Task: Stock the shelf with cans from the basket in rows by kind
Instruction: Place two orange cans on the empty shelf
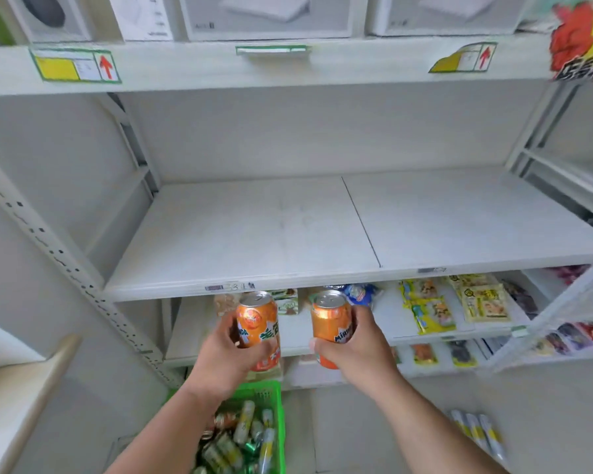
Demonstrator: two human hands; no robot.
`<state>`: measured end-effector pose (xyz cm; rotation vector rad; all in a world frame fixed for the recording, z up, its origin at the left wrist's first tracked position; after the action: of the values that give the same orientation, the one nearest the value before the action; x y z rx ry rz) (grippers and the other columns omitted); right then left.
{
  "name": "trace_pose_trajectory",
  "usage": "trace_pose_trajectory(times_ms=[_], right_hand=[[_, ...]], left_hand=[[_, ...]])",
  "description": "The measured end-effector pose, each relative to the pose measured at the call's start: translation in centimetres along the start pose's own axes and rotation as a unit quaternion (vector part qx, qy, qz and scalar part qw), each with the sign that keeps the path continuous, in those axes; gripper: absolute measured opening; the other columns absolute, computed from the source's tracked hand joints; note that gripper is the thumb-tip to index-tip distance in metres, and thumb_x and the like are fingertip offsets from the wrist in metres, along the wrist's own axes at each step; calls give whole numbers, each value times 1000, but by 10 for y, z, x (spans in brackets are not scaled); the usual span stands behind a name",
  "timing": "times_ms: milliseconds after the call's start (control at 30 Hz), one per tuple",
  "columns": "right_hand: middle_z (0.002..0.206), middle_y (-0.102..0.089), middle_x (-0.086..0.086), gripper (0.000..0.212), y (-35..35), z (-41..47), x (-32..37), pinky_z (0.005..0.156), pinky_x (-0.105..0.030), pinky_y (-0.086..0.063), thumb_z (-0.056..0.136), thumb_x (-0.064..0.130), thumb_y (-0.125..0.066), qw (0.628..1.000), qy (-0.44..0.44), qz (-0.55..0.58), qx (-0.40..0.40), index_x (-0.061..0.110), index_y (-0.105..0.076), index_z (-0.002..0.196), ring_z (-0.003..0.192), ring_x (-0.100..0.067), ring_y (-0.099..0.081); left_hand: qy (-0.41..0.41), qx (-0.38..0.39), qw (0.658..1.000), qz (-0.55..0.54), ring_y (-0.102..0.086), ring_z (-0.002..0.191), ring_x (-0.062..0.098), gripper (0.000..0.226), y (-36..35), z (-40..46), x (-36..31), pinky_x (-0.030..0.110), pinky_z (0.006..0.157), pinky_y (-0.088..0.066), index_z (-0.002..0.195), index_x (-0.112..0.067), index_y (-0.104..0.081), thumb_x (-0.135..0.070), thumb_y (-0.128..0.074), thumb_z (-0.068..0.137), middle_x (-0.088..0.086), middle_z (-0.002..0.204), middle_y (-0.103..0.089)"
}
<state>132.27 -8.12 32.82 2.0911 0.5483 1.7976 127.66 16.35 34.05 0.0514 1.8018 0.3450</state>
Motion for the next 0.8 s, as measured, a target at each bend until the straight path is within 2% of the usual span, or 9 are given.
trace_pose_trajectory(times_ms=[100,133,300,467,567,633,733,800], right_hand=[[99,-67,17,64,18,23,2,78,-31,-55,62,48,-91,1000,2,-14,-19,32,-51,110,87,0,-65],[99,-67,16,64,22,33,3,79,-32,-55,62,48,-91,1000,-1,-13,-23,32,-51,110,87,-2,-65],[103,-64,13,65,37,84,10,74,-31,-52,66,46,-90,999,-5,-10,-43,28,-49,113,91,-9,-65],[96,-62,15,58,47,133,7,78,-35,-57,70,40,-88,998,-20,-19,-63,28,-48,110,84,-5,-63],[98,-62,14,59,52,155,4,81,-38,-58,67,46,-87,997,-25,-26,-73,31,-46,108,86,-9,-64],[97,-61,14,60,54,168,6,79,-36,-58,67,47,-88,996,-25,-24,-80,31,-46,107,83,-8,-64],[91,-60,15,55,52,193,10,62,-24,-50,72,38,-88,997,-24,-20,-70,27,-47,108,69,1,-61],[94,-60,14,57,44,212,14,62,-24,-49,72,39,-88,998,-20,-17,-59,27,-47,110,72,1,-60]], left_hand=[[-16,3,1000,6,-74,86,13,48,-14,22,-19,27,78,-60,112,-20,-62,-15,-89,73,-1,96,-77],[-21,3,1000,13,-74,86,11,48,-17,31,-24,24,78,-59,113,-21,-62,-15,-89,73,-2,97,-77],[-44,-1,999,23,-72,92,7,56,-31,86,-40,29,85,-58,119,-27,-59,-18,-89,72,-6,104,-74],[-45,12,999,7,-70,96,8,55,-46,142,-48,21,78,-55,117,-30,-60,-15,-88,72,-7,107,-72],[-40,17,999,8,-69,91,-1,55,-53,167,-53,12,69,-52,118,-28,-59,-15,-88,73,-7,106,-72],[-36,14,999,13,-68,90,-3,55,-54,180,-56,11,69,-51,118,-28,-58,-14,-87,73,-8,107,-71],[-31,5,999,23,-65,96,-2,57,-55,202,-54,19,79,-52,120,-27,-57,-14,-87,73,-10,108,-70],[-27,-5,999,26,-63,97,-4,59,-53,217,-52,14,74,-49,122,-27,-56,-11,-86,74,-11,109,-69]])
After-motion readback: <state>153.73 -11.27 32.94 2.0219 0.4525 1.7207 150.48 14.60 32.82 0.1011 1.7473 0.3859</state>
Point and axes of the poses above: each hand's wrist, its own z-axis towards the middle knuckle, its own y-axis out of the back of the hand, x = y × z, the point moved 10 cm from there along z, towards the middle knuckle
